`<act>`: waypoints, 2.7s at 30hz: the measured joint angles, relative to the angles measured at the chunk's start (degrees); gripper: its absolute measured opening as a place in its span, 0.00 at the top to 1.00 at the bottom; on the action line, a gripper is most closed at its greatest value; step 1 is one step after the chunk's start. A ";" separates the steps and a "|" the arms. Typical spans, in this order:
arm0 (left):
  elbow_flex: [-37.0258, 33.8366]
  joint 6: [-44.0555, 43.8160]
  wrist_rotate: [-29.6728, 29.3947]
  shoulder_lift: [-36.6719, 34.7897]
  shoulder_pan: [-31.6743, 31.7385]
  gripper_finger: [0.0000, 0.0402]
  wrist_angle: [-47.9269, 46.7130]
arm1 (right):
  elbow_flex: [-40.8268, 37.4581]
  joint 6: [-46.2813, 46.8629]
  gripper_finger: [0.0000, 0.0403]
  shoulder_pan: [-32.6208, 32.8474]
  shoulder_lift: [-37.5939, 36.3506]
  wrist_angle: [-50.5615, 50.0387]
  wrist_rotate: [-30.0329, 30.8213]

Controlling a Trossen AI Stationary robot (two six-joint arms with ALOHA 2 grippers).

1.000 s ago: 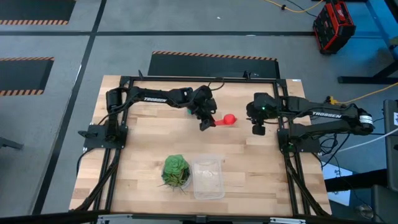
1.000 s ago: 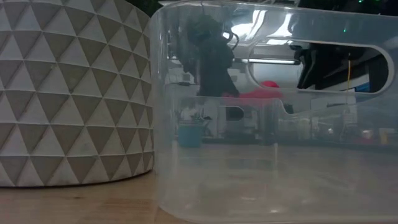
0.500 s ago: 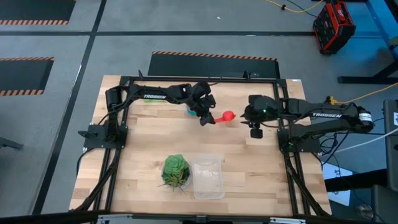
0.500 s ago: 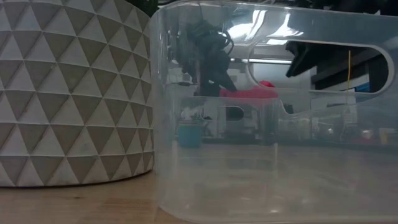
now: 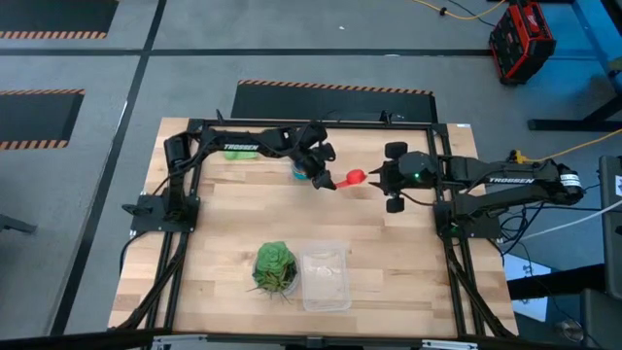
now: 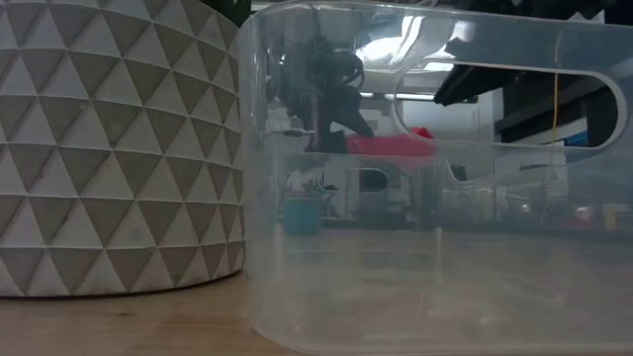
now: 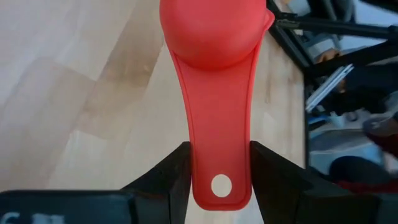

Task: Nest measuring cups in basket
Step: Stack the red measuring cup on top of the blue measuring cup

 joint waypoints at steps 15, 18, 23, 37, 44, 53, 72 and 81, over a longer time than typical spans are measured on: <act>0.02 -11.46 11.33 -0.02 3.01 0.65 4.67 | 0.00 -3.03 0.68 -0.02 0.00 6.20 0.50; 0.02 -14.01 14.31 -0.02 3.67 0.65 7.25 | 0.00 -3.03 0.68 -0.02 0.02 7.02 4.50; 0.02 -17.65 17.21 -0.04 4.75 0.65 11.17 | 0.00 -3.03 0.68 -0.04 0.02 7.34 9.70; 0.02 -20.06 18.55 -0.09 5.76 0.65 13.81 | 0.00 -8.73 0.68 -0.04 0.02 9.25 12.35; 0.02 -20.10 18.58 -0.09 5.78 0.65 13.81 | 0.00 -9.48 0.68 -0.04 0.02 9.07 12.26; 0.02 -22.70 20.03 -0.09 5.75 0.65 14.20 | 0.00 -9.99 0.68 -0.04 0.02 9.04 12.17; 0.02 -23.13 20.04 -0.09 5.78 0.65 14.40 | 0.00 -13.10 0.68 -0.02 0.02 10.09 11.45; 0.02 -28.95 21.40 -0.09 6.72 0.65 19.80 | 0.00 -13.11 0.68 -0.02 0.04 10.18 11.37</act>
